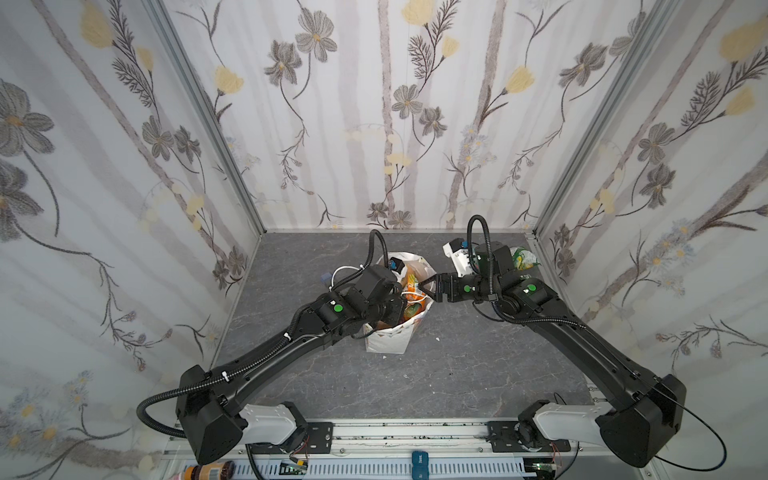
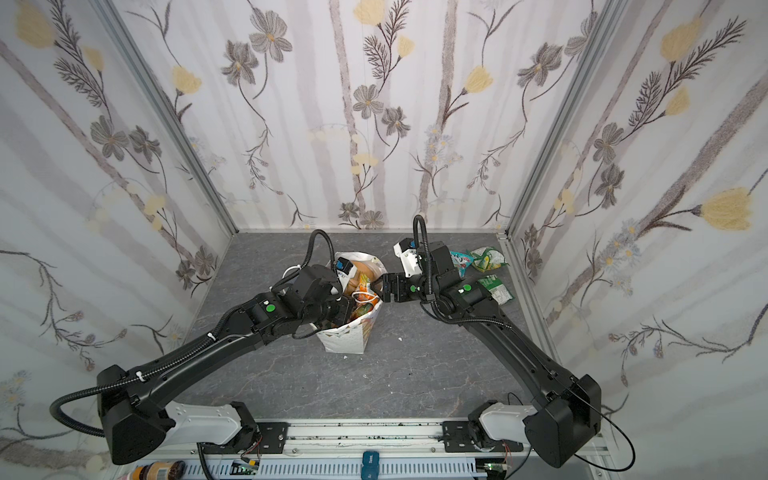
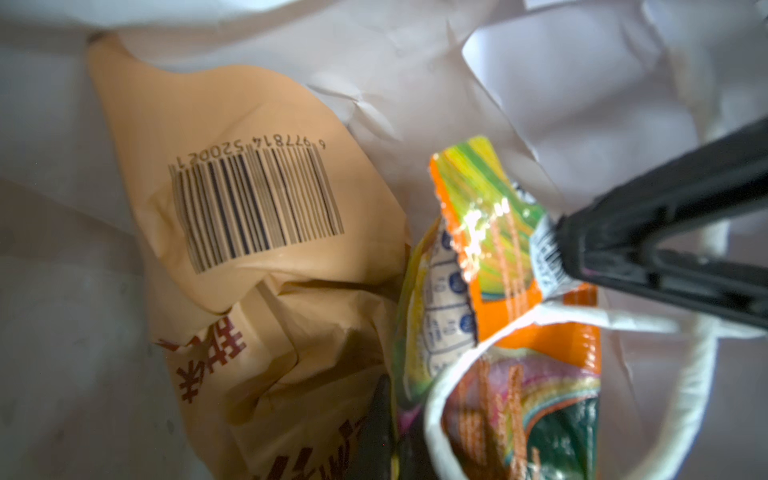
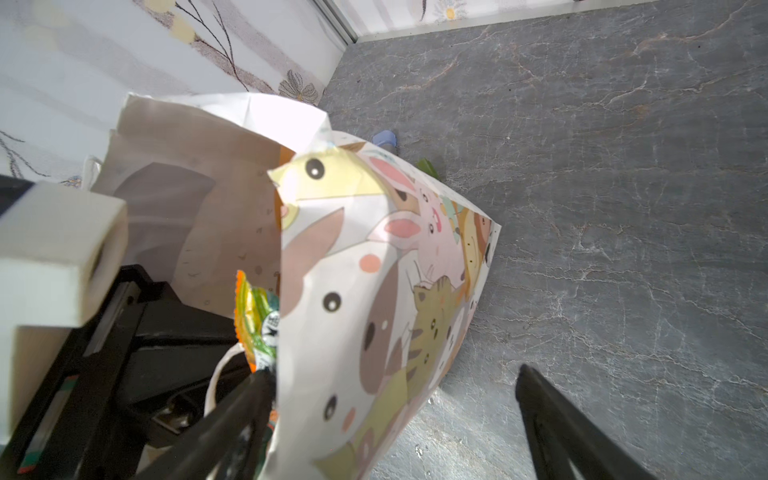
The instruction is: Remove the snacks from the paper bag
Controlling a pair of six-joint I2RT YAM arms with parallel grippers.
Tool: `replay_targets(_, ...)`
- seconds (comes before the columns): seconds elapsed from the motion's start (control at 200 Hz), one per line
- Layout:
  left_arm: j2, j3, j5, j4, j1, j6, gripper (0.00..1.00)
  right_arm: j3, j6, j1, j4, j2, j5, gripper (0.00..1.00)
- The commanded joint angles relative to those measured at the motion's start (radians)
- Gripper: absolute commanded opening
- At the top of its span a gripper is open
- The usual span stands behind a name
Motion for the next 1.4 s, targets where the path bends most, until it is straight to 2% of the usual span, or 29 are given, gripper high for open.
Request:
replay_targets(0.0,-0.002,-0.006,-0.048,0.163,-0.007,0.131,0.00,0.010,0.002,0.005,-0.007,-0.004,0.004,0.78)
replay_targets(0.065,0.004,-0.018,-0.035,0.182,-0.009,0.181,0.00,0.015,0.007,0.004,-0.002,-0.011,0.006,0.70)
replay_targets(0.2,0.032,-0.027,-0.021,0.187,-0.008,0.211,0.00,0.039,0.026,0.002,0.006,-0.026,0.009,0.65)
replay_targets(0.285,0.046,-0.026,0.007,0.187,-0.008,0.191,0.00,0.054,0.034,0.002,0.023,-0.041,0.022,0.45)
replay_targets(0.41,0.046,-0.028,0.046,0.210,-0.018,0.168,0.00,0.047,0.034,0.002,0.050,-0.040,0.044,0.22)
replay_targets(0.47,0.038,-0.030,0.072,0.229,-0.022,0.173,0.00,0.046,0.042,0.001,0.054,-0.026,0.028,0.13)
replay_targets(0.52,0.033,-0.026,0.079,0.230,-0.028,0.179,0.00,0.047,0.045,0.003,0.054,-0.013,0.016,0.08)
replay_targets(0.724,-0.013,-0.036,0.036,0.275,-0.041,0.206,0.00,0.034,0.015,0.003,-0.012,0.023,0.088,0.08)
replay_targets(0.954,-0.020,-0.049,-0.033,0.262,-0.040,0.211,0.00,0.042,0.010,0.000,-0.024,0.003,0.098,0.18)
replay_targets(1.104,-0.001,-0.048,-0.064,0.240,-0.039,0.192,0.00,0.059,0.013,-0.002,-0.024,-0.014,0.094,0.38)
replay_targets(1.274,-0.015,-0.059,-0.085,0.240,-0.038,0.178,0.00,0.093,0.016,-0.011,-0.010,-0.074,0.122,0.39)
replay_targets(1.394,-0.014,-0.056,-0.077,0.239,-0.038,0.178,0.00,0.094,0.003,-0.003,0.046,-0.106,0.100,0.47)
